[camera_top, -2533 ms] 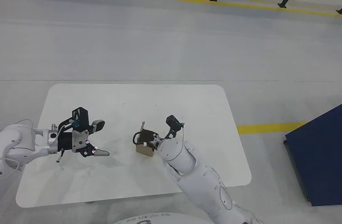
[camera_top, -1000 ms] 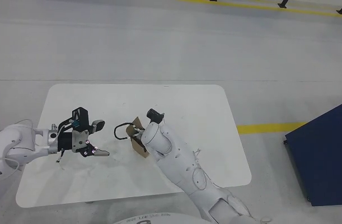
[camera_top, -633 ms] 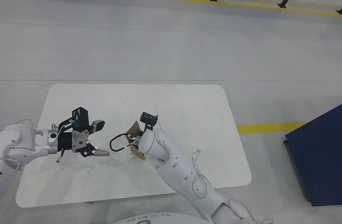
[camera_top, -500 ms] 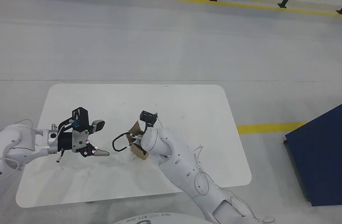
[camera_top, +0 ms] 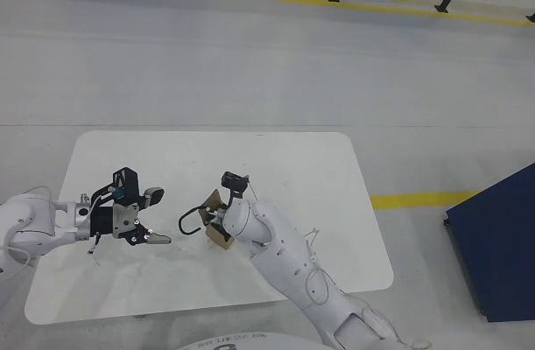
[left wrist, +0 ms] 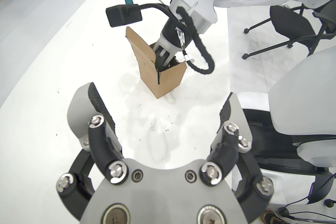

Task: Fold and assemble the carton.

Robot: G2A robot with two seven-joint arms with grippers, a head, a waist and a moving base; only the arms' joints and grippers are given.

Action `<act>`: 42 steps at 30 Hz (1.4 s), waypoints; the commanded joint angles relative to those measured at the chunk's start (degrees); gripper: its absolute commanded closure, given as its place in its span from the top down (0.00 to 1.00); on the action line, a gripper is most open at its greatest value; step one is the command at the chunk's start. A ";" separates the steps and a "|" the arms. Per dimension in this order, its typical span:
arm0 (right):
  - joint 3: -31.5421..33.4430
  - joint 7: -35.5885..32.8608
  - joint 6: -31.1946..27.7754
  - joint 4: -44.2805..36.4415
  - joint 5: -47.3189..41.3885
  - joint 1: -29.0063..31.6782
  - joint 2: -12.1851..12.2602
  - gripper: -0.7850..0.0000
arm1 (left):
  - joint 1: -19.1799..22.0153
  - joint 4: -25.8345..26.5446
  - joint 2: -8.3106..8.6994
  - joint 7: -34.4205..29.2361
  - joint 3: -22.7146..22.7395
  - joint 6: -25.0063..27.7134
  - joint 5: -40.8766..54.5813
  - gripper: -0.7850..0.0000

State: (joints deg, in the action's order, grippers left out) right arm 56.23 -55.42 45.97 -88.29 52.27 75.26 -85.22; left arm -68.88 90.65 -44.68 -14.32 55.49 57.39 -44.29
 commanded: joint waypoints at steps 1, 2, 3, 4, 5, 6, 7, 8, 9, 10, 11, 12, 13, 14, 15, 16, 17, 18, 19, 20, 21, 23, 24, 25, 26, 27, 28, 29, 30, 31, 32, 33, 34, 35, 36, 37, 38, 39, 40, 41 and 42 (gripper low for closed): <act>-0.38 -3.25 -1.64 0.12 1.37 -0.88 0.33 0.00 | 0.00 0.00 0.00 0.00 0.00 0.00 0.00 1.00; -0.34 -5.20 -2.62 -0.01 2.02 -1.35 0.56 0.00 | 0.00 0.00 0.00 0.00 0.00 0.00 0.00 1.00; -0.25 -7.55 -4.66 0.08 2.77 -1.87 0.88 0.00 | 0.00 0.00 0.00 0.00 0.00 0.00 0.00 1.00; -0.10 -8.96 -6.06 0.33 3.47 -2.19 1.11 0.00 | 0.00 0.00 0.00 0.00 0.00 0.00 0.00 1.00; 0.02 -9.74 -6.85 0.35 3.74 -2.36 1.24 0.00 | 0.00 0.00 0.00 0.00 0.00 0.00 0.00 1.00; 0.24 -10.73 -7.84 0.34 3.93 -2.53 1.39 0.00 | 0.00 0.00 0.00 0.00 0.00 0.00 0.00 1.00; 0.45 -11.35 -8.45 0.35 4.28 -2.63 1.51 0.00 | 0.00 0.00 0.00 0.00 0.00 0.00 0.00 1.00; 0.55 -12.08 -9.19 0.20 4.70 -2.80 1.63 0.00 | 0.00 0.00 0.00 0.00 0.00 0.00 0.00 1.00; 0.55 -13.13 -10.24 0.23 5.18 -2.99 1.76 0.00 | 0.00 0.00 0.00 0.00 0.00 0.00 0.00 1.00; 0.56 -14.22 -11.32 0.40 5.81 -3.22 1.90 0.00 | 0.00 0.00 0.00 0.00 0.00 0.00 0.00 1.00; 0.76 -14.82 -11.92 0.46 6.12 -3.36 1.98 0.00 | 0.00 0.00 0.00 0.00 0.00 0.00 0.00 1.00; 0.92 -15.50 -12.60 0.53 6.41 -3.60 2.05 0.00 | 0.00 0.00 0.00 0.00 0.00 0.00 0.00 1.00; 1.02 -16.17 -13.28 0.69 6.61 -3.86 2.10 0.00 | 0.00 0.00 0.00 0.00 0.00 0.00 0.00 1.00; 1.08 -16.52 -13.62 1.01 6.69 -4.09 2.09 0.00 | 0.00 0.00 0.00 0.00 0.00 0.00 0.00 1.00; 0.86 -16.66 -13.76 1.51 6.98 -4.36 2.02 0.00 | 0.00 0.00 0.00 0.00 0.00 0.00 0.00 1.00; 0.39 -16.74 -13.85 2.05 7.45 -4.68 1.91 0.00 | 0.00 0.00 0.00 0.00 0.00 0.00 0.00 1.00; -0.17 -16.86 -13.97 2.65 7.86 -5.04 1.77 0.00 | 0.00 0.00 0.00 0.00 0.00 0.00 0.00 1.00; -0.94 -17.23 -14.33 3.71 8.18 -5.64 1.55 0.00 | 0.00 0.00 0.00 0.00 0.00 0.00 0.00 1.00; -1.46 -17.23 -14.33 4.62 8.56 -6.21 1.35 0.00 | 0.00 0.00 0.00 0.00 0.00 0.00 0.00 1.00; -1.84 -17.17 -14.27 5.22 8.73 -6.52 1.19 0.02 | 0.00 0.00 0.00 0.00 0.00 0.00 0.00 1.00; -2.57 -17.16 -14.26 6.25 8.77 -7.14 0.87 0.02 | 0.00 0.00 0.00 0.00 0.00 0.00 0.00 1.00; -3.10 -16.71 -13.81 7.59 8.85 -7.93 0.47 0.00 | 0.00 0.00 0.00 0.00 0.00 0.00 0.00 1.00; -3.45 -16.54 -13.64 8.31 8.80 -8.33 0.23 0.00 | 0.00 0.00 0.00 0.00 0.00 0.00 0.00 1.00; -3.76 -16.26 -13.36 9.14 8.98 -8.75 0.00 0.00 | 0.00 0.00 0.00 0.00 0.00 0.00 0.00 1.00; -3.99 -15.85 -12.95 9.94 8.96 -9.08 -0.25 0.00 | 0.00 0.00 0.00 0.00 0.00 0.00 0.00 1.00; -4.24 -15.55 -12.65 10.62 8.86 -9.39 -0.51 0.00 | 0.00 0.00 0.00 0.00 0.00 0.00 0.00 1.00; -4.59 -15.42 -12.52 11.29 8.88 -9.65 -0.75 0.00 | 0.00 0.00 0.00 0.00 0.00 0.00 0.00 1.00; -4.83 -15.25 -12.35 11.92 8.95 -9.89 -0.96 0.00 | 0.00 0.00 0.00 0.00 0.00 0.00 0.00 1.00; -5.02 -15.05 -12.15 12.43 8.94 -10.05 -1.16 0.00 | 0.00 0.00 0.00 0.00 0.00 0.00 0.00 1.00; -5.16 -14.93 -12.03 12.85 8.88 -10.19 -1.35 0.00 | 0.00 0.00 0.00 0.00 0.00 0.00 0.00 1.00; -5.24 -14.85 -11.95 13.21 8.85 -10.31 -1.51 0.00 | 0.00 0.00 0.00 0.00 0.00 0.00 0.00 1.00; -5.30 -14.81 -11.91 13.54 8.83 -10.40 -1.65 0.00 | 0.00 0.00 0.00 0.00 0.00 0.00 0.00 1.00; -5.18 -14.77 -11.87 13.81 8.89 -10.65 -1.77 0.00 | 0.00 0.00 0.00 0.00 0.00 0.00 0.00 1.00; -5.08 -14.87 -11.97 14.07 8.92 -10.85 -1.87 0.00 | 0.00 0.00 0.00 0.00 0.00 0.00 0.00 1.00; -5.02 -14.94 -12.04 14.26 8.97 -10.96 -1.97 0.00 | 0.00 0.00 0.00 0.00 0.00 0.00 0.00 1.00; -4.93 -14.97 -12.07 14.49 9.05 -11.02 -2.06 0.00 | 0.00 0.00 0.00 0.00 0.00 0.00 0.00 1.00; -4.86 -15.01 -12.11 14.63 9.15 -11.05 -2.15 0.00 | 0.00 0.00 0.00 0.00 0.00 0.00 0.00 1.00; -4.78 -15.03 -12.12 14.74 9.27 -11.03 -2.23 0.00 | 0.00 0.00 0.00 0.00 0.00 0.00 0.00 1.00; -4.72 -15.01 -12.11 14.86 9.45 -11.01 -2.31 0.00 | 0.00 0.00 0.00 0.00 0.00 0.00 0.00 1.00; -4.67 -14.97 -12.07 15.04 9.76 -11.02 -2.39 0.00 | 0.00 0.00 0.00 0.00 0.00 0.00 0.00 1.00; -4.68 -14.97 -12.07 15.25 10.02 -11.01 -2.49 0.00 | 0.00 0.00 0.00 0.00 0.00 0.00 0.00 1.00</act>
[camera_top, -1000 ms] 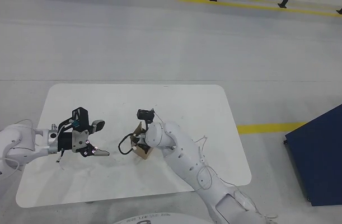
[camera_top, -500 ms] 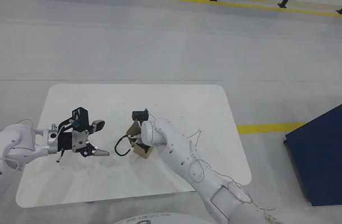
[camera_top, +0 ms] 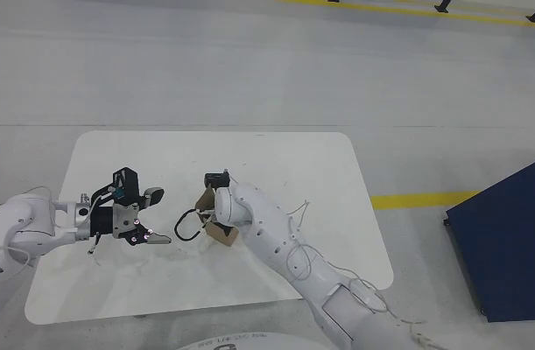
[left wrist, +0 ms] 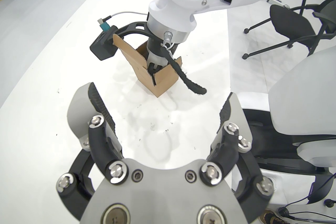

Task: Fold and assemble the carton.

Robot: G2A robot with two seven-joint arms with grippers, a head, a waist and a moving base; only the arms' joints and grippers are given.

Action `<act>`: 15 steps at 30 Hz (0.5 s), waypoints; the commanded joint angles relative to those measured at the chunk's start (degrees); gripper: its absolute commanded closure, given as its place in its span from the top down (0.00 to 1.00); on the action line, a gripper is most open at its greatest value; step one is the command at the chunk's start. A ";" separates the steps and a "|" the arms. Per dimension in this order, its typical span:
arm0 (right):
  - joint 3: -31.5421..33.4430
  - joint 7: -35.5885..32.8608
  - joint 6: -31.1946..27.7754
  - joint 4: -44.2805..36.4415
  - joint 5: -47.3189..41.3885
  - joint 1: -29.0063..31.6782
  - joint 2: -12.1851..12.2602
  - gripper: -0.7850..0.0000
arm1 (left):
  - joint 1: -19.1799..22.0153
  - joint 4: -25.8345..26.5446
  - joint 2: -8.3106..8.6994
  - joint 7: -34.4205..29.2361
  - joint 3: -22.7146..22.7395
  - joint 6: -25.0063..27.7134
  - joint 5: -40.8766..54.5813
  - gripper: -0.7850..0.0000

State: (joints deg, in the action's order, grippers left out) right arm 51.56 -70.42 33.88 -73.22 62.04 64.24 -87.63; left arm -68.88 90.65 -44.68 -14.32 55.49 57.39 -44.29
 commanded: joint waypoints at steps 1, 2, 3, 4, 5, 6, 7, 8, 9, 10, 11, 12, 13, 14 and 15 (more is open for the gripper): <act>-0.07 -0.05 -0.05 0.39 0.55 0.01 -0.17 0.00 | 0.00 0.00 0.00 0.00 0.00 0.00 0.00 1.00; -0.09 -0.06 -0.06 0.55 0.73 0.14 -0.27 0.00 | 0.00 0.00 0.00 0.00 0.00 0.00 0.00 1.00; -0.11 -0.05 -0.05 0.47 0.97 0.28 -0.36 0.00 | 0.00 0.00 0.00 0.00 0.00 0.00 0.00 1.00; 0.01 -0.22 -0.22 0.22 0.93 0.43 -0.43 0.00 | 0.00 0.00 0.00 0.00 0.00 0.00 0.00 1.00; 0.27 -0.40 -0.40 -0.05 0.99 0.58 -0.44 0.00 | 0.00 0.00 0.00 0.00 0.00 0.00 0.00 1.00; 0.67 -0.40 -0.40 -0.52 1.11 0.79 -0.42 0.00 | 0.00 0.00 0.00 0.00 0.00 0.00 0.00 1.00; 1.09 -0.57 -0.58 -1.12 1.12 1.11 -0.38 0.00 | 0.00 0.00 0.00 0.00 0.00 0.00 0.00 1.00; 1.60 -0.83 -0.83 -1.88 1.22 1.45 -0.29 0.00 | 0.00 0.00 0.00 0.00 0.00 0.00 0.00 1.00; 2.15 -1.17 -1.18 -2.59 1.37 1.87 -0.16 0.00 | 0.00 0.00 0.00 0.00 0.00 0.00 0.00 1.00; 2.67 -1.46 -1.46 -3.26 1.66 2.34 -0.04 0.00 | 0.00 0.00 0.00 0.00 0.00 0.00 0.00 1.00; 3.08 -1.61 -1.62 -3.86 2.05 2.80 0.06 0.00 | 0.00 0.00 0.00 0.00 0.00 0.00 0.00 1.00; 3.29 -1.73 -1.73 -4.24 2.41 3.38 0.13 0.00 | 0.00 0.00 0.00 0.00 0.00 0.00 0.00 1.00; 3.44 -1.58 -1.59 -4.44 2.78 3.88 0.14 0.00 | 0.00 0.00 0.00 0.00 0.00 0.00 0.00 1.00; 3.57 -1.52 -1.52 -4.35 3.23 4.07 0.12 0.00 | 0.00 0.00 0.00 0.00 0.00 0.00 0.00 1.00; 3.62 -1.56 -1.57 -3.93 3.59 4.05 0.05 0.05 | 0.00 0.00 0.00 0.00 0.00 0.00 0.00 1.00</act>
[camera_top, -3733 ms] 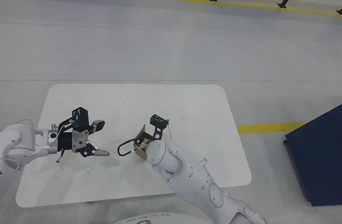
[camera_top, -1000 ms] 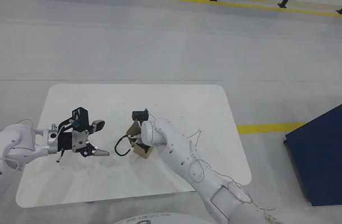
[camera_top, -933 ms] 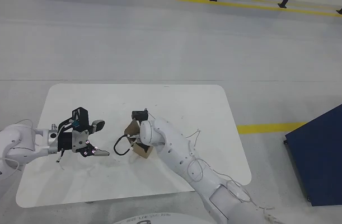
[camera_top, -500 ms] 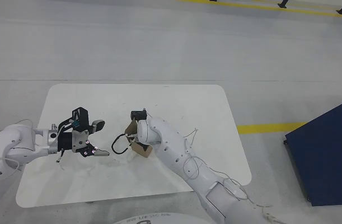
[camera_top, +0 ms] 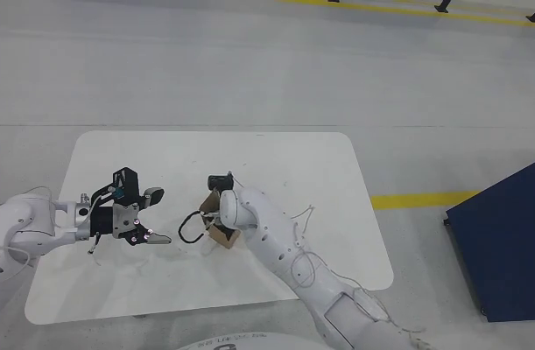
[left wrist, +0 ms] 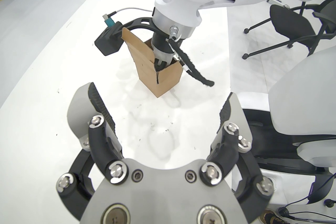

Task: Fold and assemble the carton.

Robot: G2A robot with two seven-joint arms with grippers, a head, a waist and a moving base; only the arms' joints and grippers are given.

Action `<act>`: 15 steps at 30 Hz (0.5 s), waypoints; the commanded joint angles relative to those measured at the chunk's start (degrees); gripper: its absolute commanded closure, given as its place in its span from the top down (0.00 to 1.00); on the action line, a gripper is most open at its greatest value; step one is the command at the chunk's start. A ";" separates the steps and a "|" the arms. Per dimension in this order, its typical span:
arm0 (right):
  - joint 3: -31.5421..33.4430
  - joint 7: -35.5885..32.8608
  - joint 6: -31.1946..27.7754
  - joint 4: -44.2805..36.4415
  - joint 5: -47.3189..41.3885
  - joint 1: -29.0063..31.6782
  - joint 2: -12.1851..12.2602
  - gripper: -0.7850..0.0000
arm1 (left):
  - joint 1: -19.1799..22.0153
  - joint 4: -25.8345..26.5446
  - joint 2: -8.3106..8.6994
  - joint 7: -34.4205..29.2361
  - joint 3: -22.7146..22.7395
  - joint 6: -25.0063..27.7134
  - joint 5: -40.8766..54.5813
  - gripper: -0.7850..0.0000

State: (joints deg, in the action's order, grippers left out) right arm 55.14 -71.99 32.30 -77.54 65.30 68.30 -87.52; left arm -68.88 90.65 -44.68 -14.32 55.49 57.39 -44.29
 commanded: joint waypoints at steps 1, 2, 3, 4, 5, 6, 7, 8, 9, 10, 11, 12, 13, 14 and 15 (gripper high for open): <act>-0.08 -0.05 -0.05 1.01 0.58 -0.16 -0.19 0.09 | 0.00 0.00 0.00 0.00 0.00 0.00 0.00 1.00; -0.26 0.07 0.08 1.76 0.79 -0.42 -0.38 0.09 | 0.00 0.00 0.00 0.00 0.00 0.00 0.00 1.00; -0.41 0.28 0.29 2.50 0.83 -0.79 -0.61 0.08 | 0.00 0.00 0.00 0.00 0.00 0.00 0.00 1.00; -0.60 0.42 0.42 3.19 0.79 -1.19 -0.85 0.08 | 0.00 0.00 0.00 0.00 0.00 0.00 0.00 1.00; -0.85 0.45 0.46 3.83 0.60 -1.45 -1.09 0.08 | 0.00 0.00 0.00 0.00 0.00 0.00 0.00 1.00; -1.04 0.44 0.44 4.34 0.45 -1.71 -1.31 0.08 | 0.00 0.00 0.00 0.00 0.00 0.00 0.00 1.00; -1.14 0.48 0.49 4.79 0.38 -1.96 -1.51 0.06 | 0.00 0.00 0.00 0.00 0.00 0.00 0.00 1.00; -1.26 0.56 0.56 5.26 0.43 -2.20 -1.69 0.04 | 0.00 0.00 0.00 0.00 0.00 0.00 0.00 1.00; -1.35 0.67 0.68 5.80 0.45 -2.40 -1.88 0.03 | 0.00 0.00 0.00 0.00 0.00 0.00 0.00 1.00; -1.45 0.83 0.84 6.33 0.53 -2.60 -2.07 0.00 | 0.00 0.00 0.00 0.00 0.00 0.00 0.00 1.00; -1.53 1.03 1.04 6.79 0.58 -2.78 -2.27 0.00 | 0.00 0.00 0.00 0.00 0.00 0.00 0.00 1.00; -1.57 1.15 1.16 7.15 0.58 -2.94 -2.45 0.00 | 0.00 0.00 0.00 0.00 0.00 0.00 0.00 1.00; -1.57 1.25 1.25 7.47 0.61 -3.07 -2.61 0.00 | 0.00 0.00 0.00 0.00 0.00 0.00 0.00 1.00; -1.55 1.29 1.29 7.73 0.66 -3.15 -2.76 0.00 | 0.00 0.00 0.00 0.00 0.00 0.00 0.00 1.00; -1.41 1.39 1.39 7.94 0.69 -3.20 -2.88 0.00 | 0.00 0.00 0.00 0.00 0.00 0.00 0.00 1.00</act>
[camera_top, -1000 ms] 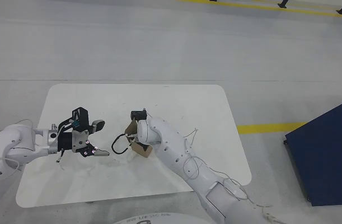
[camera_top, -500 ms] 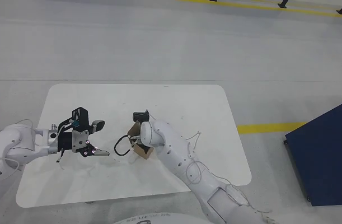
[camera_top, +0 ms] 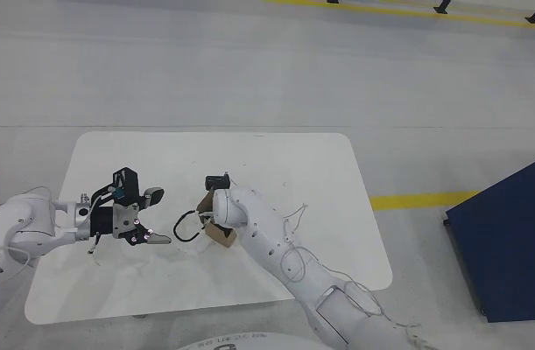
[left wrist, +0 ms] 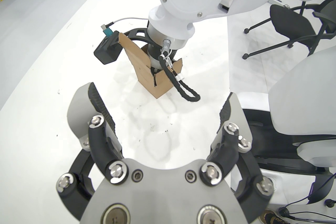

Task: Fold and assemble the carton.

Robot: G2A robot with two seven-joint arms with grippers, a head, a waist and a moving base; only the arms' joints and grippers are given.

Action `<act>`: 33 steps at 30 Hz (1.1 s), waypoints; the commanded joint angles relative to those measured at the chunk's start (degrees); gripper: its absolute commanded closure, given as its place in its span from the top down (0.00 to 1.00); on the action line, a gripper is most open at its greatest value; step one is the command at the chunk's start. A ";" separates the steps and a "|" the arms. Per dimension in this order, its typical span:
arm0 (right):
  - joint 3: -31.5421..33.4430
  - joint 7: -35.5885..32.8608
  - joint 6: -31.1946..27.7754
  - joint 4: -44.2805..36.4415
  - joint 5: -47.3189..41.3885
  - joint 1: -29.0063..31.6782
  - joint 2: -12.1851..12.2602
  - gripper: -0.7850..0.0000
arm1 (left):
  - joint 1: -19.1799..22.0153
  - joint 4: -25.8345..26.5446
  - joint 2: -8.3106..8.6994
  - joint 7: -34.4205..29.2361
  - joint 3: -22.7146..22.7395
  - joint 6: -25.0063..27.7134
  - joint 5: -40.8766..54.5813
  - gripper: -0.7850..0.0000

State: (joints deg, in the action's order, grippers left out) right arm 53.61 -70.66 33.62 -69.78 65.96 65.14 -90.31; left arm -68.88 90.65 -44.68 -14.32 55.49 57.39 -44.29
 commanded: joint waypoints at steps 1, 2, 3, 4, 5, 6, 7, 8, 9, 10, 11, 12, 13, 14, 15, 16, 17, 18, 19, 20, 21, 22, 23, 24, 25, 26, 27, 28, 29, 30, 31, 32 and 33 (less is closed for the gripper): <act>0.38 0.27 0.27 0.18 0.00 0.02 -0.19 0.00 | 0.00 0.00 0.00 0.00 0.00 0.00 0.00 1.00; 0.66 0.25 0.26 -0.13 -0.14 0.17 -0.26 0.00 | 0.00 0.00 0.00 0.00 0.00 0.00 0.00 1.00; 1.13 0.32 0.33 -0.80 -0.32 0.48 -0.26 0.00 | 0.00 0.00 0.00 0.00 0.00 0.00 0.00 1.00; 1.61 0.36 0.37 -1.81 -0.47 1.07 -0.22 0.00 | 0.00 0.00 0.00 0.00 0.00 0.00 0.00 1.00; 2.19 0.24 0.24 -3.24 -0.64 1.85 -0.10 0.00 | 0.00 0.00 0.00 0.00 0.00 0.00 0.00 1.00; 3.12 0.02 0.02 -5.13 -1.02 2.75 0.09 0.00 | 0.00 0.00 0.00 0.00 0.00 0.00 0.00 1.00; 4.20 -0.20 -0.20 -7.32 -1.33 3.86 0.36 0.00 | 0.00 0.00 0.00 0.00 0.00 0.00 0.00 1.00; 5.38 -0.53 -0.53 -9.86 -1.47 5.11 0.68 0.00 | 0.00 0.00 0.00 0.00 0.00 0.00 0.00 1.00; 6.69 -1.01 -1.01 -12.64 -1.92 6.60 1.04 0.00 | 0.00 0.00 0.00 0.00 0.00 0.00 0.00 1.00; 8.02 -1.39 -1.41 -15.58 -2.22 8.23 1.42 0.00 | 0.00 0.00 0.00 0.00 0.00 0.00 0.00 1.00; 9.46 -1.36 -1.86 -18.56 -2.83 10.06 1.79 0.00 | 0.00 0.00 0.00 0.00 0.00 0.00 0.00 1.00; 11.03 -1.01 -2.29 -21.32 -3.89 12.00 2.11 0.00 | 0.00 0.00 0.00 0.00 0.00 0.00 0.00 1.00; 12.57 -0.35 -2.79 -23.90 -5.05 13.87 2.40 0.00 | 0.00 0.00 0.00 0.00 0.00 0.00 0.00 1.00; 14.01 0.51 -3.59 -26.25 -6.49 15.70 2.65 0.00 | 0.00 0.00 0.00 0.00 0.00 0.00 0.00 1.00; 15.63 2.10 -4.07 -28.51 -8.27 17.51 2.84 0.00 | 0.00 0.00 0.00 0.00 0.00 0.00 0.00 1.00; 17.22 4.24 -4.18 -30.56 -10.75 19.43 2.93 0.00 | 0.00 0.00 0.00 0.00 0.00 0.00 0.00 1.00; 18.32 5.83 -5.43 -32.28 -13.54 21.20 3.00 0.00 | 0.00 0.00 0.00 0.00 0.00 0.00 0.00 1.00; 19.46 6.85 -7.71 -33.65 -16.75 22.79 3.11 0.00 | 0.00 0.00 0.00 0.00 0.00 0.00 0.00 1.00; 21.09 8.55 -9.17 -34.61 -19.91 24.23 3.20 0.00 | 0.00 0.00 0.00 0.00 0.00 0.00 0.00 1.00; 22.60 11.52 -9.60 -35.47 -22.90 25.63 3.17 0.00 | 0.00 0.00 0.00 0.00 0.00 0.00 0.00 1.00; 23.27 13.77 -10.64 -36.03 -25.85 26.95 3.11 0.00 | 0.00 0.00 0.00 0.00 0.00 0.00 0.00 1.00; 23.69 14.66 -12.66 -36.27 -27.98 27.99 3.18 0.00 | 0.00 0.00 0.00 0.00 0.00 0.00 0.00 1.00; 24.63 16.14 -14.40 -36.54 -30.18 28.90 3.25 0.00 | 0.00 0.00 0.00 0.00 0.00 0.00 0.00 1.00; 25.71 18.62 -15.38 -36.71 -32.52 29.97 3.24 0.00 | 0.00 0.00 0.00 0.00 0.00 0.00 0.00 1.00; 26.21 20.34 -16.91 -36.84 -34.66 30.97 3.25 0.00 | 0.00 0.00 0.00 0.00 0.00 0.00 0.00 1.00; 26.70 20.43 -19.02 -36.74 -37.01 31.76 3.34 0.00 | 0.00 0.00 0.00 0.00 0.00 0.00 0.00 1.00; 27.74 20.38 -21.09 -36.51 -39.51 32.29 3.47 0.00 | 0.00 0.00 0.00 0.00 0.00 0.00 0.00 1.00; 28.91 20.58 -22.83 -36.02 -42.62 32.75 3.56 0.00 | 0.00 0.00 0.00 0.00 0.00 0.00 0.00 1.00; 29.96 20.74 -24.11 -35.25 -45.54 32.96 3.63 0.00 | 0.00 0.00 0.00 0.00 0.00 0.00 0.00 1.00; 30.82 21.21 -24.96 -34.43 -47.82 32.85 3.69 0.00 | 0.00 0.00 0.00 0.00 0.00 0.00 0.00 1.00; 31.43 21.83 -25.36 -33.45 -49.98 32.61 3.72 0.00 | 0.00 0.00 0.00 0.00 0.00 0.00 0.00 1.00; 31.69 21.96 -25.65 -32.36 -51.37 32.23 3.78 0.00 | 0.00 0.00 0.00 0.00 0.00 0.00 0.00 1.00; 31.98 21.89 -25.69 -31.25 -52.44 31.63 3.86 0.00 | 0.00 0.00 0.00 0.00 0.00 0.00 0.00 1.00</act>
State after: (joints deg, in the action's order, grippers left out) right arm 85.39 -48.74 7.90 -102.16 14.90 97.33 -86.51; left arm -68.88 90.65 -44.68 -14.32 55.49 57.39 -44.29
